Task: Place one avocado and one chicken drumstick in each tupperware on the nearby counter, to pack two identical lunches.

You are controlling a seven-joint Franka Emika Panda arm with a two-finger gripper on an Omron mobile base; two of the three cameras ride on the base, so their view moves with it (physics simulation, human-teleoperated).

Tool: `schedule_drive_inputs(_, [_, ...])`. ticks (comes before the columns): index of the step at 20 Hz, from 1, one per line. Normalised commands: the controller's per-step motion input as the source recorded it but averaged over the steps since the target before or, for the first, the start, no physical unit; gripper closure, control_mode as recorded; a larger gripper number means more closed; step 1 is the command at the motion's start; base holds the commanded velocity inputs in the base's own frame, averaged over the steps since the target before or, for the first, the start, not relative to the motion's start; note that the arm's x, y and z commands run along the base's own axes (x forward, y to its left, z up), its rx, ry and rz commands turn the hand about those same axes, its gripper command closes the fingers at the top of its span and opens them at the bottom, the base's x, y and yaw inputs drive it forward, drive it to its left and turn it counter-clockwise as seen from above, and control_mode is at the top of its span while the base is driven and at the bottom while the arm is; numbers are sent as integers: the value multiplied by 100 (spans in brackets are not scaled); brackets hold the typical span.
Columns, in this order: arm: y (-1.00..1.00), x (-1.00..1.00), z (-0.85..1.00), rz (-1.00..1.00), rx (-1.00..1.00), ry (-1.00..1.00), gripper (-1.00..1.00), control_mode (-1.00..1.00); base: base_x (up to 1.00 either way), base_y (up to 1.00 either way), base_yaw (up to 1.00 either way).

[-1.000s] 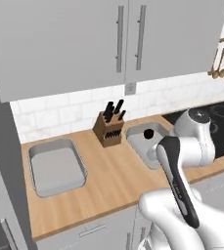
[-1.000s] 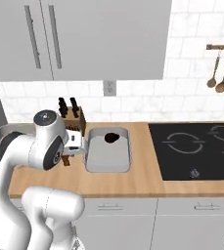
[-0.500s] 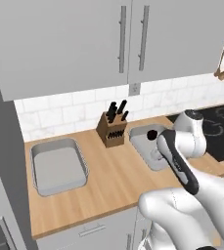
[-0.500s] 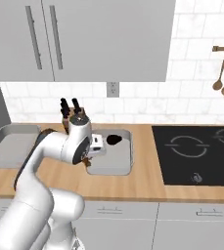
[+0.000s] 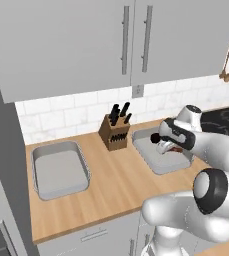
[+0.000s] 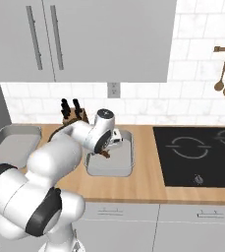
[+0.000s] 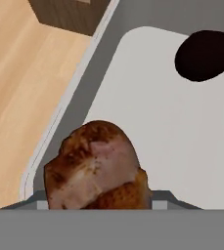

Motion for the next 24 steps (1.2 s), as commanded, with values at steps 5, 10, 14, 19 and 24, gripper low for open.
schedule_drive_inputs(5, [-28,44,-23,6,0,0,100,-100,0,0,0])
schedule_drive_inputs(10, [-2,21,-54,8,0,0,100,-100,0,0,0])
schedule_drive_inputs(14, [0,4,-35,9,-1,0,100,-100,0,0,0])
schedule_drive_inputs(19, [2,5,-25,8,-2,0,100,-100,0,0,0])
schedule_drive_inputs(24, [19,21,-1,5,-1,-1,-100,-100,0,0,0])
